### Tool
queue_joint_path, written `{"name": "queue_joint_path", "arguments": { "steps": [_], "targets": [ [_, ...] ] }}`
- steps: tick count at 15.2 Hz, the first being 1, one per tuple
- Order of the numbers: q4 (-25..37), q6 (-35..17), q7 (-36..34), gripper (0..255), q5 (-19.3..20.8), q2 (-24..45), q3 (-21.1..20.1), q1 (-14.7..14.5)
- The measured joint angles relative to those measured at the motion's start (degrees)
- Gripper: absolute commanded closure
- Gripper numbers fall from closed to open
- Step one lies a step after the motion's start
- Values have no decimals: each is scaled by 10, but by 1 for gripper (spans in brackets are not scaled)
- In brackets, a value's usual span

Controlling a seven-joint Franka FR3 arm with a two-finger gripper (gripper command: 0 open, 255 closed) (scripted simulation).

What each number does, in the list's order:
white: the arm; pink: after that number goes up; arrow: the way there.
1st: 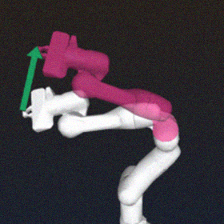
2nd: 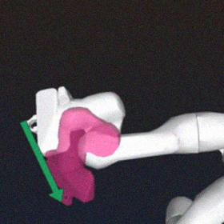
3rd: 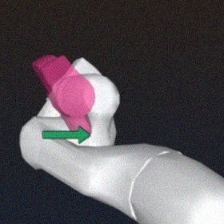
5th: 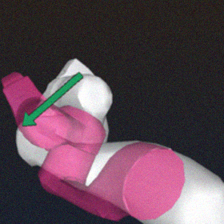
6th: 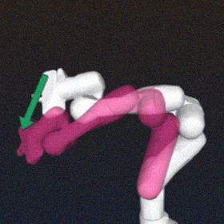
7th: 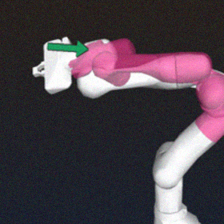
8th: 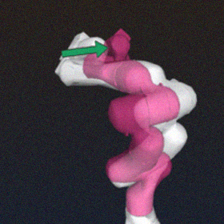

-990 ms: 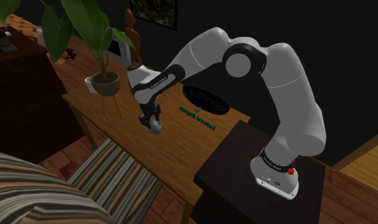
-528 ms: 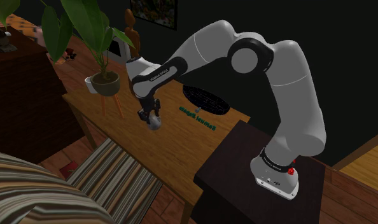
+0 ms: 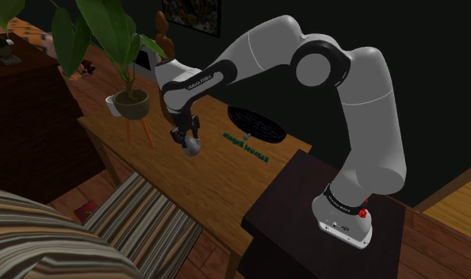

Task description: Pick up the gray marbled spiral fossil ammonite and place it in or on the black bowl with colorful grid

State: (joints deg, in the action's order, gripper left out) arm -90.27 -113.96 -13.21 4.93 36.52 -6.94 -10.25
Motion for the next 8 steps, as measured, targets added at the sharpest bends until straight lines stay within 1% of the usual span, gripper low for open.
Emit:
{"name": "queue_joint_path", "arguments": {
  "steps": [8],
  "targets": [
    [16, 47, 2, 255, -4, -31, -3, 1]
  ]
}}
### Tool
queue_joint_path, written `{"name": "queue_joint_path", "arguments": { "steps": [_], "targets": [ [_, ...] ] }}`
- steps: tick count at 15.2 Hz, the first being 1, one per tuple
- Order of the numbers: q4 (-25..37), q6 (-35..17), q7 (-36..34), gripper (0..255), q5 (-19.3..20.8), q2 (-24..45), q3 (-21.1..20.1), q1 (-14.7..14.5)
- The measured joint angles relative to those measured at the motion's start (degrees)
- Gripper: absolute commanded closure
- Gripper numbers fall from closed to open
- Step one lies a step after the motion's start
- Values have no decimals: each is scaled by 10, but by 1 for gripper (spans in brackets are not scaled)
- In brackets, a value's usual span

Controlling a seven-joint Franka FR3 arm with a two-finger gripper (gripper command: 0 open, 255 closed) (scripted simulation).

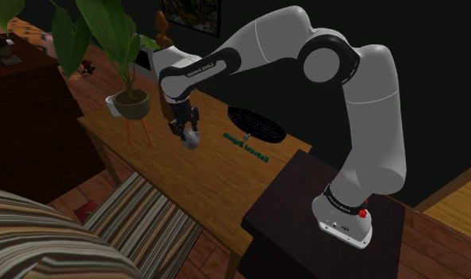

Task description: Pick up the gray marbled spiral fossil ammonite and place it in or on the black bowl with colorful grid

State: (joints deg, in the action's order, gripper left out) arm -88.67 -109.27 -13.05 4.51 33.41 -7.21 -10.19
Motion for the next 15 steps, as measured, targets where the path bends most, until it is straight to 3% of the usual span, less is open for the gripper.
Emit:
{"name": "queue_joint_path", "arguments": {
  "steps": [7, 15],
  "targets": [
    [4, 30, 6, 255, -3, -26, -1, 4],
    [-95, 1, 86, 255, -2, -99, 24, 67]
  ]
}}
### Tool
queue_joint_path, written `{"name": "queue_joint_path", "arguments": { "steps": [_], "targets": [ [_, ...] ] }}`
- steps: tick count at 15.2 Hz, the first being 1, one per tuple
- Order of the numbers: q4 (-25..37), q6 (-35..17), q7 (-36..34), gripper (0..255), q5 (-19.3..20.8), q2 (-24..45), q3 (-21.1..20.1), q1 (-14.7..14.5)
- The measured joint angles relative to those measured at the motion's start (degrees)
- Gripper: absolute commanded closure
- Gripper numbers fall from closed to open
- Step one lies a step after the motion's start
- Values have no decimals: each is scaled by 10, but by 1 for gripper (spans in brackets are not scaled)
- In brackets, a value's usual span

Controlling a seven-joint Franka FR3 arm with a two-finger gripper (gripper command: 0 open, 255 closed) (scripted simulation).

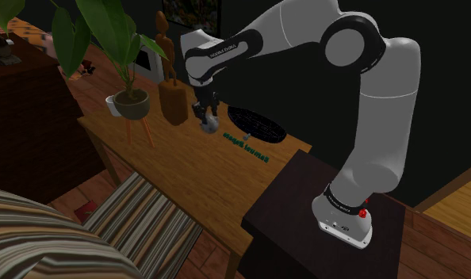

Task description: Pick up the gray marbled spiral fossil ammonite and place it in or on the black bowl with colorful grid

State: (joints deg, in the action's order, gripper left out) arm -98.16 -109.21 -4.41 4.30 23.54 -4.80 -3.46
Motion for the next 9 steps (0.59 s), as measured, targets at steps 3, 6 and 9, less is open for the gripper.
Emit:
{"name": "queue_joint_path", "arguments": {
  "steps": [3, 6, 9],
  "targets": [
    [-24, -6, 34, 255, 2, -19, 12, 24],
    [-49, -15, 68, 255, 4, -38, 25, 48],
    [-56, -16, 103, 255, 7, -47, 39, 71]
  ]
}}
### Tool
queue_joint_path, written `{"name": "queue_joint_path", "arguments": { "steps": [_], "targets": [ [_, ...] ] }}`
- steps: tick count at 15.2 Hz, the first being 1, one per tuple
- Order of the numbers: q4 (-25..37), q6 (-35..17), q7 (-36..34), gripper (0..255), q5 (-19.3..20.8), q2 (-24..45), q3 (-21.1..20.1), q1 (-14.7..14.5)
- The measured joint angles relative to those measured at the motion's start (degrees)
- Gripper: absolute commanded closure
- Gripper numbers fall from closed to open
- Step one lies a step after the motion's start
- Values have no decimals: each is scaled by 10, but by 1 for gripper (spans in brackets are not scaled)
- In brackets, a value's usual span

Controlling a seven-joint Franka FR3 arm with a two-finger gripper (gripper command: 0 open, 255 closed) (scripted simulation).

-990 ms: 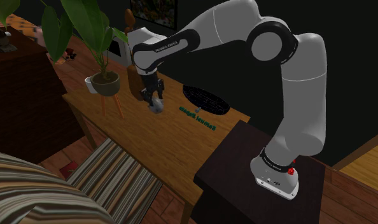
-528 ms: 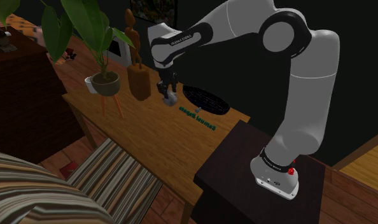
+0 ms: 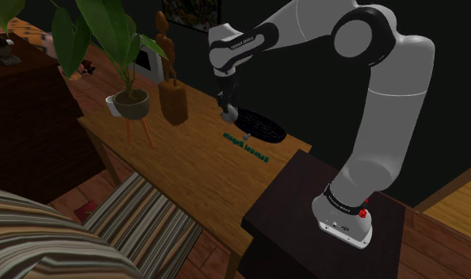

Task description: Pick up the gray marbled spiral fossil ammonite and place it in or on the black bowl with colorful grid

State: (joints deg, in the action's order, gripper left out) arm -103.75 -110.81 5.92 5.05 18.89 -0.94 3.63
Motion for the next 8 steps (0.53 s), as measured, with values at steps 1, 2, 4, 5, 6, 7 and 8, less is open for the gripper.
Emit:
{"name": "queue_joint_path", "arguments": {
  "steps": [1, 2, 4, 5, 6, 7, 8],
  "targets": [
    [-9, -4, 11, 255, 1, -5, 4, 7],
    [-15, -6, 21, 255, 2, -11, 8, 14],
    [-15, -5, 45, 255, 4, -14, 18, 30],
    [-12, -1, 57, 255, 5, -16, 22, 37],
    [-9, -2, 70, 255, 6, -13, 28, 46],
    [-9, -4, 81, 255, 7, -13, 32, 53],
    [-13, -6, 92, 255, 8, -16, 37, 60]
  ]
}}
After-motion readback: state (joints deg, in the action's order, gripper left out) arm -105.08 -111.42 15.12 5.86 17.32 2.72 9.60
